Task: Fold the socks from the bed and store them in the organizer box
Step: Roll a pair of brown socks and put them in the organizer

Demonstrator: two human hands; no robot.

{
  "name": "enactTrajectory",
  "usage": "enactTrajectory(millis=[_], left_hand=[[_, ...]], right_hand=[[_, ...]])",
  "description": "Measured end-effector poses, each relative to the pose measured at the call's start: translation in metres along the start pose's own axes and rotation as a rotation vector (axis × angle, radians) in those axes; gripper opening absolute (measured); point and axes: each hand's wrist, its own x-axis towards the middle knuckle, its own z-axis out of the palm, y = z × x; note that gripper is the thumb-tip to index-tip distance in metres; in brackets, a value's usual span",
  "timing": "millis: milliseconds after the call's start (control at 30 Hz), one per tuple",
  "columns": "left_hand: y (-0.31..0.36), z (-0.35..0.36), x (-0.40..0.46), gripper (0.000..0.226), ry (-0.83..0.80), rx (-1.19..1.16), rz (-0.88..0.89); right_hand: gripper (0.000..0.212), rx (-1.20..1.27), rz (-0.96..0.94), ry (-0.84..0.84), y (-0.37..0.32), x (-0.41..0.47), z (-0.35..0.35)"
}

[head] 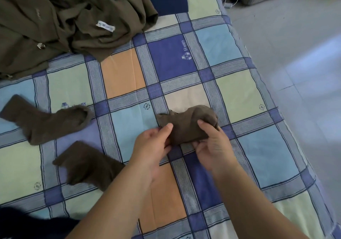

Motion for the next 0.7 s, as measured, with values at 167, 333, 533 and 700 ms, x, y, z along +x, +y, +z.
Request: enactTrajectory(millis=[167, 333, 533, 700], left_hand=[[-0.002, 0.018, 0.005, 0.012, 0.100, 0.054, 0.006], [0.002, 0.026, -0.007, 0.020, 0.293, 0.294, 0.181], [0.014, 0.054, -0.027, 0.023, 0.344, 0.560, 0.454], [0.008, 0.068, -0.036, 0.019, 0.222, 0.612, 0.568]], right_hand=[[0.030, -0.057, -0.021, -0.014, 0.000, 0.000, -0.002], [0.022, -0.192, -0.160, 0.108, 0.010, -0.004, 0.009], [0.020, -0.408, -0.266, 0.152, 0.015, -0.011, 0.019], [0.021, -0.350, -0.168, 0.080, 0.003, -0.020, 0.017]])
